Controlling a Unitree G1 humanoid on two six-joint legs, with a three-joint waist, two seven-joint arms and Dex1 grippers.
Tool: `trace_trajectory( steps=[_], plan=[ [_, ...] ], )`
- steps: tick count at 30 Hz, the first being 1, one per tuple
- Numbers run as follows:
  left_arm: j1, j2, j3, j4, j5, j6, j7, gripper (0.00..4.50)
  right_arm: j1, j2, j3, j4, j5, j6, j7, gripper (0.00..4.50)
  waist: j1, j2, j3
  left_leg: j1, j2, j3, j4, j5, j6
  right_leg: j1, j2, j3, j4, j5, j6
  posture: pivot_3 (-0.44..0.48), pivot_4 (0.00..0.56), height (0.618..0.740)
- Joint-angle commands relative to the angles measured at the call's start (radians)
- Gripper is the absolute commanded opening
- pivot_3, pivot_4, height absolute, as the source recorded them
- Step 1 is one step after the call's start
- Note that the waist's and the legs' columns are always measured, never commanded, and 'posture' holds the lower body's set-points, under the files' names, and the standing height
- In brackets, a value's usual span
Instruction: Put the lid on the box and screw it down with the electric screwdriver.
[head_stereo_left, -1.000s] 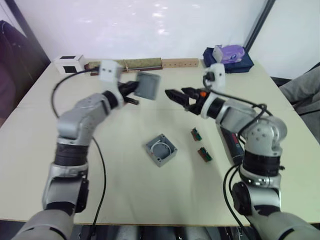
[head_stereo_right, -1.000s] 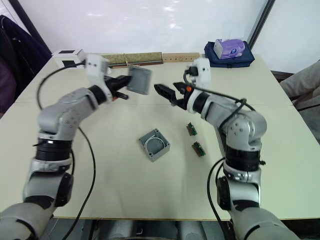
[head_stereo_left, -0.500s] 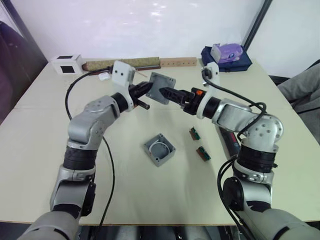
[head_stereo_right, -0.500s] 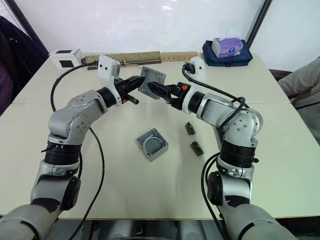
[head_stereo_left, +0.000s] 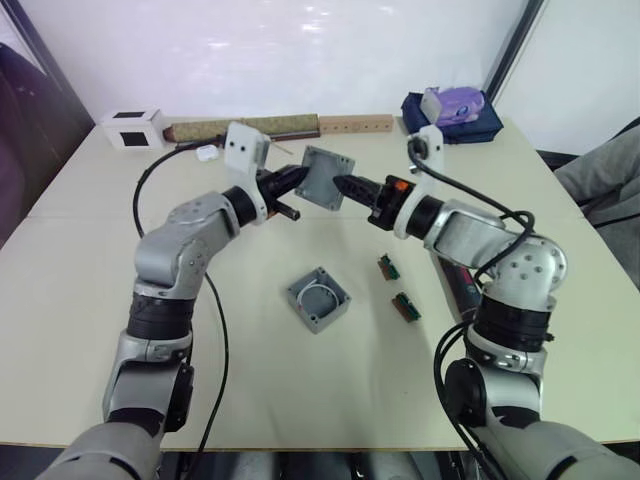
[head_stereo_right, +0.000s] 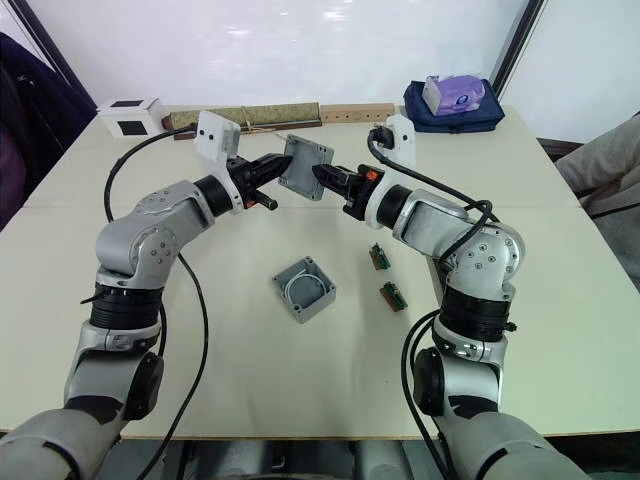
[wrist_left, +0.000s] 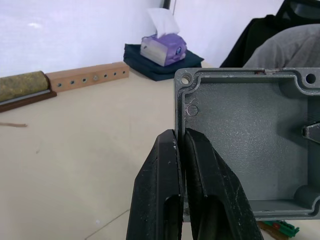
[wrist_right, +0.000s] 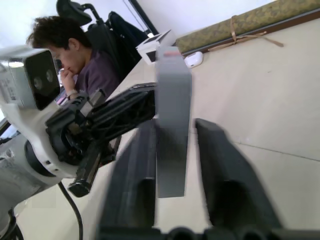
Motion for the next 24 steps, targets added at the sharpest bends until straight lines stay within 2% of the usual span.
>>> trace_trajectory(
  steps=[1,5,8,12,14,16,18,19,22,24],
  plan=[
    [-0.012,-0.007,0.027,-0.051,-0.019,-0.001,-0.009,0.00,-0.006,0.000,-0.005,-0.027,0.021,-0.028,-0.001,0.12,0.000,0.000,0.000,0.000,0.000,0.000,0.000,0.000,0.000,0.000,0.000,0.000,0.000,0.000,0.000,0.000,0.150,0.740],
    [-0.014,-0.010,0.031,-0.061,-0.022,0.013,-0.003,0.00,0.000,0.002,-0.007,-0.032,0.036,-0.025,-0.001,0.12,0.000,0.000,0.000,0.000,0.000,0.000,0.000,0.000,0.000,0.000,0.000,0.000,0.000,0.000,0.000,0.000,0.150,0.740],
    [-0.018,-0.002,0.027,-0.060,-0.010,0.019,-0.003,0.96,0.006,0.004,-0.008,-0.042,0.050,-0.024,-0.001,0.12,0.000,0.000,0.000,0.000,0.000,0.000,0.000,0.000,0.000,0.000,0.000,0.000,0.000,0.000,0.000,0.000,0.150,0.740],
    [-0.024,0.005,0.046,-0.054,-0.023,0.034,-0.011,2.62,0.011,0.002,-0.006,-0.045,0.058,-0.029,-0.006,0.12,0.000,0.000,0.000,0.000,0.000,0.000,0.000,0.000,0.000,0.000,0.000,0.000,0.000,0.000,0.000,0.000,0.150,0.740],
    [-0.034,0.039,0.053,-0.045,-0.030,0.076,-0.028,3.44,0.012,0.002,-0.006,-0.044,0.057,-0.034,-0.012,0.12,-0.001,0.000,0.000,0.000,0.000,0.000,0.000,0.000,0.000,0.000,0.000,0.000,0.000,0.000,0.000,0.000,0.150,0.740],
    [-0.093,0.123,0.116,0.025,-0.063,0.121,-0.077,4.24,0.020,-0.014,-0.003,-0.053,0.045,-0.040,-0.012,0.12,-0.002,0.000,0.000,0.000,0.000,0.000,0.000,0.000,0.000,0.000,0.001,0.000,0.000,0.000,0.000,0.000,0.150,0.740],
    [-0.121,0.200,0.140,0.069,-0.075,0.126,-0.141,4.24,0.031,-0.032,0.002,-0.076,0.023,-0.069,-0.004,0.12,-0.005,0.000,0.000,0.000,0.000,0.000,0.000,0.000,0.000,0.000,0.002,0.000,0.000,0.000,0.000,0.000,0.150,0.740],
    [-0.119,0.228,0.135,0.076,-0.081,0.132,-0.176,4.24,0.049,-0.079,0.047,-0.127,-0.044,-0.127,0.030,0.12,-0.006,0.001,0.000,0.000,0.000,0.000,0.000,0.000,0.000,-0.001,0.003,0.000,0.000,0.000,0.000,0.000,0.150,0.740],
    [-0.100,0.252,0.123,0.073,-0.114,0.160,-0.241,3.04,0.140,-0.258,0.226,-0.303,-0.258,-0.290,0.133,0.12,0.001,0.003,0.001,-0.001,-0.001,0.000,-0.001,0.000,0.000,-0.001,0.001,0.000,-0.002,0.000,0.000,0.000,0.150,0.740],
    [-0.090,0.244,0.118,0.063,-0.120,0.169,-0.251,2.23,0.189,-0.346,0.319,-0.360,-0.365,-0.374,0.179,0.12,0.004,0.002,0.001,-0.001,-0.001,0.000,-0.001,0.000,0.000,0.000,0.000,0.000,-0.003,0.000,0.000,0.000,0.150,0.740]
  ],
)
